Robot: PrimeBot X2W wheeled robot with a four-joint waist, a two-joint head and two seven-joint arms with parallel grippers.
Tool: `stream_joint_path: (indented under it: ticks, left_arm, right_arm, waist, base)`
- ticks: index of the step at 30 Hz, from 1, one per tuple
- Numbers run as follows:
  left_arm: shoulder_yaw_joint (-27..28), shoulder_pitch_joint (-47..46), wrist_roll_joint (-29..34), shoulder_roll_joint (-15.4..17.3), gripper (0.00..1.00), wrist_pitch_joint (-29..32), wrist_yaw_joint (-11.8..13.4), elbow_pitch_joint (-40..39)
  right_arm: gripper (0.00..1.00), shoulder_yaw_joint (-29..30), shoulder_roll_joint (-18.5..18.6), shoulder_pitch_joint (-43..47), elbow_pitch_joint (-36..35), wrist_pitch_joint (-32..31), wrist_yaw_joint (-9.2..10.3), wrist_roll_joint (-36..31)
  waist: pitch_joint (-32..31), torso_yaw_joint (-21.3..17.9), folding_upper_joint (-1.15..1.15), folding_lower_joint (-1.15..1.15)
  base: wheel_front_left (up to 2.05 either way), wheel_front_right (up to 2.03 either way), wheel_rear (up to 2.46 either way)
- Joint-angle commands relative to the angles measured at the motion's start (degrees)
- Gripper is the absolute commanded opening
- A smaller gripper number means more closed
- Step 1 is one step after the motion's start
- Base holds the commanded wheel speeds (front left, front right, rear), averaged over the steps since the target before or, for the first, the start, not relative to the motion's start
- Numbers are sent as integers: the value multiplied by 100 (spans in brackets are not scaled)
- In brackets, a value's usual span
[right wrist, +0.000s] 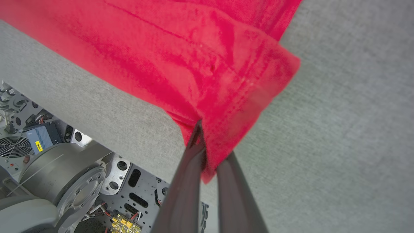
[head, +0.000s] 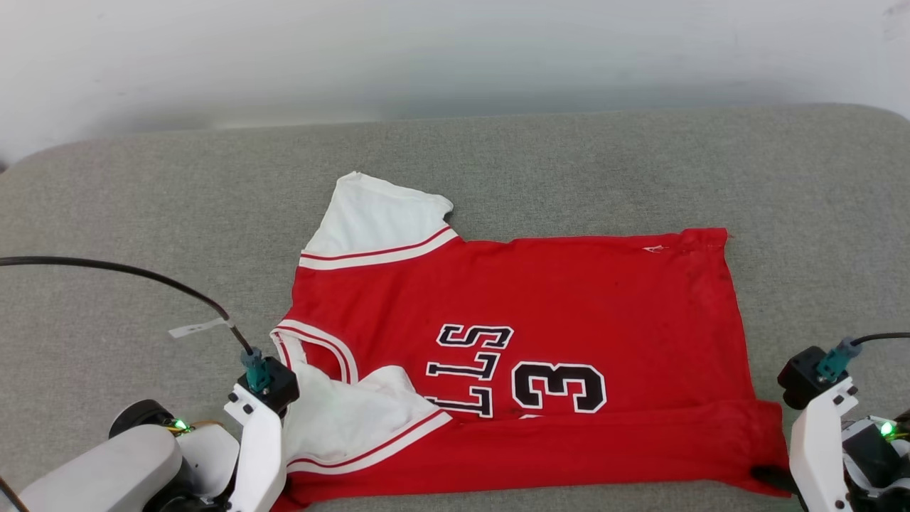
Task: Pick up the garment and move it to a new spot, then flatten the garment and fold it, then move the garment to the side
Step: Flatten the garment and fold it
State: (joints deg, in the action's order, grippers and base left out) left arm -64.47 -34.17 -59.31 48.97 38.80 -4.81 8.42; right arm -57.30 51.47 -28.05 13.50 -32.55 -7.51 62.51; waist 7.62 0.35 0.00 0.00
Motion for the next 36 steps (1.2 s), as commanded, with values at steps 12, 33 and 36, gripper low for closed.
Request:
stream_joint_path:
  ticks: [12, 33, 36]
  left_arm:
    - [210, -339, 255, 205, 100, -283, 86, -26]
    - [1283, -2378, 940, -508, 100, -1614, 275, 1154]
    - [1329, -2707, 757, -662, 100, -1160, 262, 1444]
  right_arm:
    - [100, 476, -192, -239, 8, 1402, 4, -529]
    - [100, 4532, -2043, 772, -1101, 4768, 3, -3229]
    - [100, 5080, -2529, 1171, -1603, 4769, 3, -3585]
  waist:
    - [-111, -17, 0, 0]
    - [673, -441, 0, 0]
    - [937, -530, 0, 0]
  base:
    - [0, 0, 0]
    - [0, 0, 0]
    - [0, 0, 0]
